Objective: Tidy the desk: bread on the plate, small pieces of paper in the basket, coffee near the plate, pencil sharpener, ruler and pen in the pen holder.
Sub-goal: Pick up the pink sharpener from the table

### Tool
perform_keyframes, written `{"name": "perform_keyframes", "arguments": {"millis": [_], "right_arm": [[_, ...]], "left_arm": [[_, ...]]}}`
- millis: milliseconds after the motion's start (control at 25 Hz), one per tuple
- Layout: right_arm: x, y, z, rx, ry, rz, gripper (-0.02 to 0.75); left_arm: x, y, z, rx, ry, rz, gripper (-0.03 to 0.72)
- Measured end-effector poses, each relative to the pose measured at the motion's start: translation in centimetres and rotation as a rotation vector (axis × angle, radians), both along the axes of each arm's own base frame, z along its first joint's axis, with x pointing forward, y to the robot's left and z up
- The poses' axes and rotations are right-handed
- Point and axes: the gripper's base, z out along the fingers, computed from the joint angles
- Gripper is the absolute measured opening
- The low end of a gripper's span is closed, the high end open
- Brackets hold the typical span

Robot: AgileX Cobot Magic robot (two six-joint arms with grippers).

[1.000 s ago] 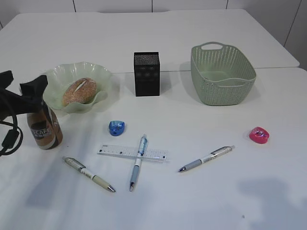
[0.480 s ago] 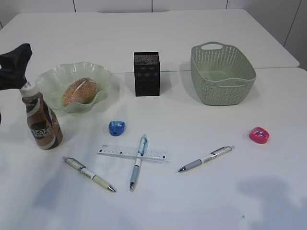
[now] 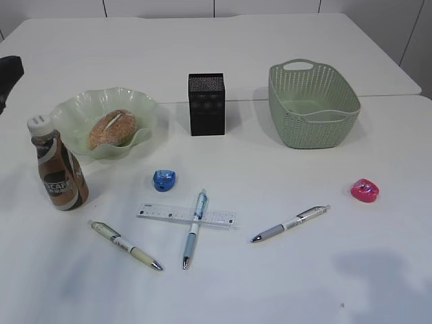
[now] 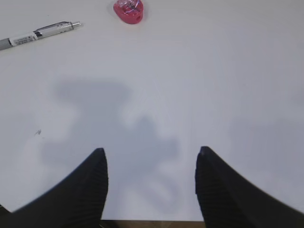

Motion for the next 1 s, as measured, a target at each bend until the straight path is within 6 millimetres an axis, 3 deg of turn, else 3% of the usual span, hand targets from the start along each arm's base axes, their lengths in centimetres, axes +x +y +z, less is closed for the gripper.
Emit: {"name": "perform_keyframes", "arguments": {"millis": [600,760,1000], "right_arm": [[-0.3,0.0,-0.2,0.000,0.041,-0.008,0.463],[-0.5,0.1,-0.3,0.021,0.062,-0.010,0.461],[-0.5,0.3,0.8,0.049,0.096,-0.024,0.461]], "left_arm": [[-4.2,0.7,7.9,0.062,0.342,-0.018,0.593],[-5.2,0.8,8.8,0.084,0.504,-0.024,0.593],[-6.9,0.8,8.1,0.056,0.771,-0.028,0.544]]}}
